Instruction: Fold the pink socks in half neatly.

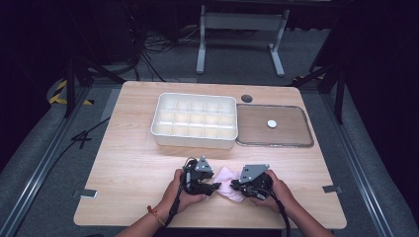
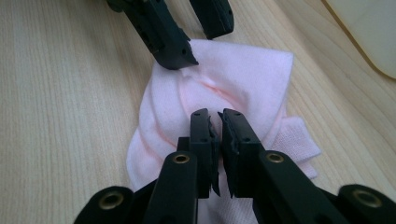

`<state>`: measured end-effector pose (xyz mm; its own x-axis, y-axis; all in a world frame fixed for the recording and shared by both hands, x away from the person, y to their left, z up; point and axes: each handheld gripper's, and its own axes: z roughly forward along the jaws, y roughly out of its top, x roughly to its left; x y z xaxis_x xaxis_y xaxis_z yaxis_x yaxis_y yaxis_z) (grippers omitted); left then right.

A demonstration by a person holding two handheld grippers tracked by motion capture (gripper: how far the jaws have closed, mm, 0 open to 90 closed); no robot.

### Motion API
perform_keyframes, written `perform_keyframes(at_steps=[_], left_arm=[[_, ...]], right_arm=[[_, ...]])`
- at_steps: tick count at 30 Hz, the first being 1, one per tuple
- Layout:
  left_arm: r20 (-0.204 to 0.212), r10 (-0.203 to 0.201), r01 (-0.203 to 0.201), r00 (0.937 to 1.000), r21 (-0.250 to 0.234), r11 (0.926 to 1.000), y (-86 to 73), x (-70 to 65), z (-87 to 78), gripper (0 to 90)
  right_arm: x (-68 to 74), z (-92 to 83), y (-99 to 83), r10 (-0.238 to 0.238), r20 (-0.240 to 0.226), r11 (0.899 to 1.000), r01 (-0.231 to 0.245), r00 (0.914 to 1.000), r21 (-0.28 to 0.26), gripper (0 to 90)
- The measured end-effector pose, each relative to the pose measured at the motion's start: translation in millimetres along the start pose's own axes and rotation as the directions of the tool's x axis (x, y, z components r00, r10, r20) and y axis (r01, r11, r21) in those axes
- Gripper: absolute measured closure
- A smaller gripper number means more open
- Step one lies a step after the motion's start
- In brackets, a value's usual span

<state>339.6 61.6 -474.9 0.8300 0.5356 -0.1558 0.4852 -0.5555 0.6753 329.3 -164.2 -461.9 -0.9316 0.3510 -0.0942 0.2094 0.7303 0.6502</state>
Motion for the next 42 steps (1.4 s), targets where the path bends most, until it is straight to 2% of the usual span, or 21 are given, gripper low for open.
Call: perform_keyframes(at_steps=[3,6,7,9,10,12,14,16,19,24,27,29,32,34,36,42], left_arm=[[-0.006,0.016,-0.016,0.9999,-0.001,0.9999,-0.4,-2.1,0.8,49.7],[0.009,0.023,-0.023,0.9997,-0.011,0.9997,-0.7,-3.2,2.2,50.2],[0.022,0.015,-0.015,0.9996,-0.018,0.9997,-0.8,-4.9,3.1,51.9],[0.027,0.026,-0.026,0.9993,-0.013,0.9996,0.1,-5.7,3.5,58.3],[0.038,0.029,-0.029,0.9988,-0.009,0.9995,0.5,-4.7,3.5,58.3],[0.063,-0.005,0.006,0.998,-0.016,0.9998,0.1,-2.5,3.9,65.2],[0.069,-0.012,0.013,0.9976,-0.019,0.9997,-0.1,-1.6,3.9,67.7],[0.061,-0.011,0.013,0.998,-0.023,0.9997,0.1,-1.2,2.9,75.3],[0.046,-0.013,0.014,0.9989,-0.035,0.9993,1.0,-1.1,0.7,81.1],[0.035,-0.002,0.004,0.9994,-0.059,0.9982,3.1,-0.2,-4.7,82.8],[0.009,0.02,-0.019,0.9998,-0.058,0.9981,4.3,0.4,-8.1,82.7],[-0.005,0.017,-0.018,0.9998,-0.052,0.9985,4.1,1.0,-9.7,82.7],[-0.016,0.021,-0.022,0.9996,-0.055,0.9982,4.3,1.5,-10.0,82.0],[-0.02,0.025,-0.026,0.9995,-0.056,0.9981,4.7,1.3,-10.7,81.1],[-0.026,0.04,-0.041,0.9989,-0.053,0.9978,5.3,0.7,-11.3,79.8],[-0.036,0.064,-0.066,0.9973,-0.066,0.9956,7.2,-3.9,-11.8,79.3]], right_arm=[[-0.5,0.1,-1.3,-0.007,0.001,1.0,0.007,1.0,-0.009,82.9],[-0.8,0.5,-1.9,-0.011,0.0,1.0,0.011,0.9999,-0.017,82.9],[-0.3,0.9,-2.2,-0.015,0.002,1.0,0.015,0.9999,-0.021,82.9],[0.2,1.9,-1.5,-0.021,0.005,1.0,0.021,0.9998,-0.023,82.9],[0.2,1.9,-1.5,-0.021,0.005,1.0,0.021,0.9998,-0.023,82.9],[1.0,2.6,-1.5,-0.027,0.012,0.999,0.027,0.9996,-0.027,82.9],[1.0,2.7,-1.7,-0.027,0.013,0.999,0.027,0.9996,-0.029,82.9],[1.1,2.9,-2.4,-0.027,0.017,0.999,0.028,0.9995,-0.037,82.8],[0.9,3.4,-2.7,-0.022,0.018,0.999,0.023,0.9996,-0.046,82.8],[1.1,5.4,-0.8,-0.017,0.034,0.997,0.019,0.9993,-0.068,78.4],[-0.4,1.0,-0.1,0.001,0.031,0.997,0.002,0.9995,-0.077,75.9],[-0.8,-3.6,-0.1,-0.004,0.048,0.998,0.007,0.9989,-0.068,76.0],[-2.1,-6.8,-0.9,0.004,0.048,0.997,-0.001,0.9988,-0.073,77.2],[-2.1,-2.4,-1.7,0.001,0.031,0.999,0.001,0.9995,-0.054,78.1],[0.0,3.8,-2.1,-0.012,0.035,1.0,0.013,0.9993,-0.026,78.9],[1.5,6.6,-0.7,-0.012,0.029,1.0,0.013,0.9995,-0.028,80.6]])
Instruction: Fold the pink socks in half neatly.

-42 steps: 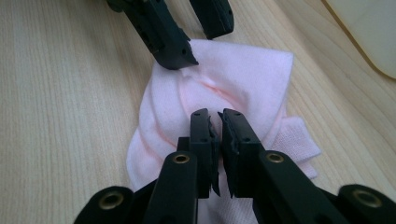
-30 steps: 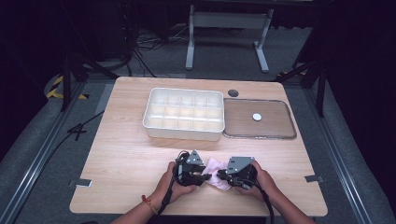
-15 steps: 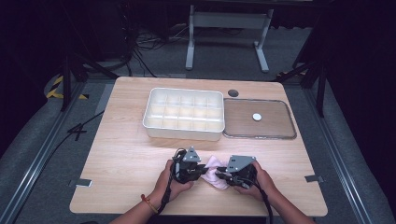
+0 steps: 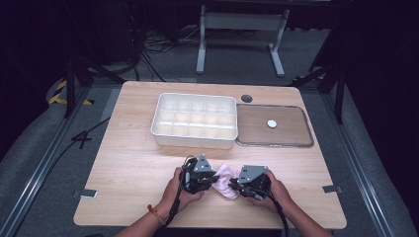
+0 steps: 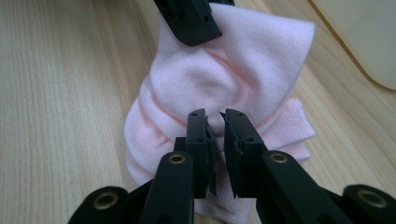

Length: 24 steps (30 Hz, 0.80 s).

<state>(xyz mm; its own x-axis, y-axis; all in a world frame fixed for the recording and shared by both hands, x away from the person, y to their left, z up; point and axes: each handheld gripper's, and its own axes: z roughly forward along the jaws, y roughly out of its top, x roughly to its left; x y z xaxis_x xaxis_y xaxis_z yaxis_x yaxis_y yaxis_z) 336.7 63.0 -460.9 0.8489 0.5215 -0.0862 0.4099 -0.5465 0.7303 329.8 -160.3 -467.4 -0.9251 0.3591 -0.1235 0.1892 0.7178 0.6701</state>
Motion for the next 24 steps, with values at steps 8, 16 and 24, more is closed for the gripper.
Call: perform_keyframes(at_steps=[8,16,24], left_arm=[[0.002,0.024,-0.024,0.9997,-0.03,0.9992,7.4,-7.6,-5.0,78.3],[-0.006,0.021,-0.021,0.9998,-0.01,0.9997,7.4,-4.1,-4.4,79.1],[0.007,0.027,-0.027,0.9996,-0.018,0.9995,8.5,-6.5,-4.0,80.7]], right_arm=[[1.6,0.4,1.3,-0.01,0.012,1.0,0.01,0.9999,0.008,81.5],[-0.7,-3.6,3.5,0.005,0.016,1.0,-0.005,0.9999,-0.014,79.5],[3.5,0.1,9.3,-0.004,0.026,0.999,0.005,0.9997,-0.031,86.1]])
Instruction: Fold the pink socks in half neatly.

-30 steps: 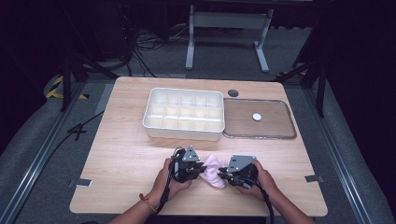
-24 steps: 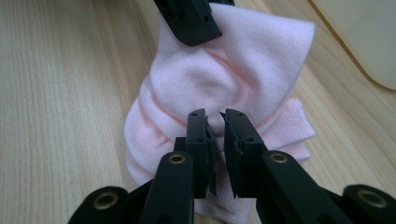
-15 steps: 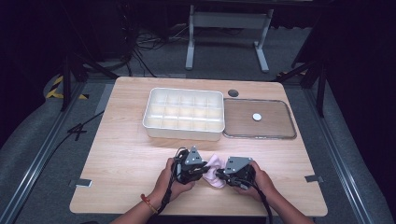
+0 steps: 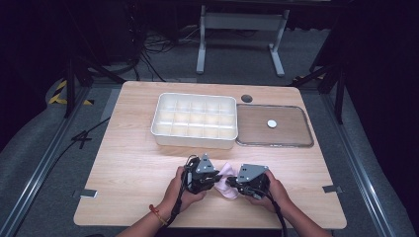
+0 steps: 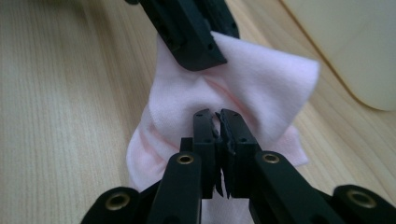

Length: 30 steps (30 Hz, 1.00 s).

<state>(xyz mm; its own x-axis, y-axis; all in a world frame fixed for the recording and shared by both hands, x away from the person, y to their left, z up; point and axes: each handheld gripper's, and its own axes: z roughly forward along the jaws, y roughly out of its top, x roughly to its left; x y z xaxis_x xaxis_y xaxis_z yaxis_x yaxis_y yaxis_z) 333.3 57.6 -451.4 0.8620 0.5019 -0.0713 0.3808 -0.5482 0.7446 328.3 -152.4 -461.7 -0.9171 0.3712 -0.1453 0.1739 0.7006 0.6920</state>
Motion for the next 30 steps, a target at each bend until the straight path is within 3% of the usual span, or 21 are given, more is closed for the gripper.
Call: perform_keyframes(at_steps=[6,12,15,24,30], left_arm=[[0.027,-0.031,0.032,0.9992,-0.032,0.999,1.1,-2.6,0.5,81.8],[0.02,-0.023,0.023,0.9995,-0.029,0.9993,1.7,-3.6,1.5,82.0],[0.013,-0.02,0.021,0.9997,-0.02,0.9996,1.3,-0.2,0.2,82.2],[0.009,-0.042,0.042,0.9991,-0.034,0.9985,1.1,0.9,-0.8,82.0],[0.041,-0.006,0.008,0.9992,-0.047,0.9988,3.5,-7.0,-0.9,81.6]], right_arm=[[2.8,8.0,2.3,-0.023,0.009,1.0,0.022,0.9997,0.019,87.4],[2.8,10.7,1.9,-0.003,0.007,1.0,0.003,1.0,-0.002,85.0],[-0.9,5.3,0.6,0.014,-0.011,1.0,-0.014,0.9998,-0.013,76.2],[-7.8,-10.7,-6.8,0.037,-0.003,0.999,-0.037,0.9993,-0.029,82.3],[1.1,3.0,-2.5,-0.023,0.003,0.999,0.023,0.9997,0.023,85.4]])
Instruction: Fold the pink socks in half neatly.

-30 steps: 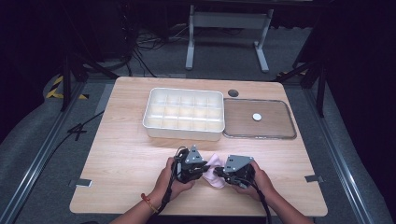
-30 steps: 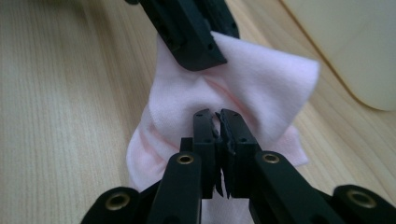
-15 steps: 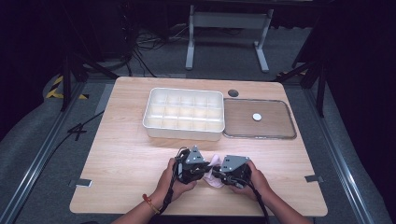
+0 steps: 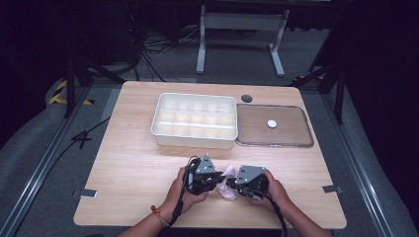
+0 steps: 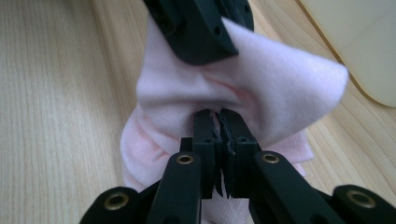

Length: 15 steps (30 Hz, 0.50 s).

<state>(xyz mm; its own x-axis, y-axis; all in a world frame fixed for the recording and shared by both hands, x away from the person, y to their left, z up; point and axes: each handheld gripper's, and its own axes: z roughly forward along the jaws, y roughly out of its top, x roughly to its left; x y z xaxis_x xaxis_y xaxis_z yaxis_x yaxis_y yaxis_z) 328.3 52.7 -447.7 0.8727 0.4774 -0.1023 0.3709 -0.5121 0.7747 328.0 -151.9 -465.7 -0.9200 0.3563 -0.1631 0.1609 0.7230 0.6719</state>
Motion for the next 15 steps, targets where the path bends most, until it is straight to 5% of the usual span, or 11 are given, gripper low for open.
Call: perform_keyframes(at_steps=[6,10,15], left_arm=[[0.009,-0.005,0.006,0.9999,-0.013,0.9999,2.2,-5.5,2.2,81.5],[-0.006,-0.015,0.015,0.9999,-0.01,0.9998,1.7,-1.7,0.0,81.7],[-0.023,-0.018,0.018,0.9996,-0.009,0.9998,0.8,2.4,-2.3,81.8]], right_arm=[[1.8,5.1,0.7,0.016,0.003,1.0,-0.016,0.9999,-0.024,85.2],[-1.3,3.7,-1.8,0.035,-0.012,0.998,-0.036,0.9993,-0.048,76.9],[-9.7,-12.8,-5.5,0.046,-0.03,0.997,-0.047,0.9985,-0.063,78.4]])
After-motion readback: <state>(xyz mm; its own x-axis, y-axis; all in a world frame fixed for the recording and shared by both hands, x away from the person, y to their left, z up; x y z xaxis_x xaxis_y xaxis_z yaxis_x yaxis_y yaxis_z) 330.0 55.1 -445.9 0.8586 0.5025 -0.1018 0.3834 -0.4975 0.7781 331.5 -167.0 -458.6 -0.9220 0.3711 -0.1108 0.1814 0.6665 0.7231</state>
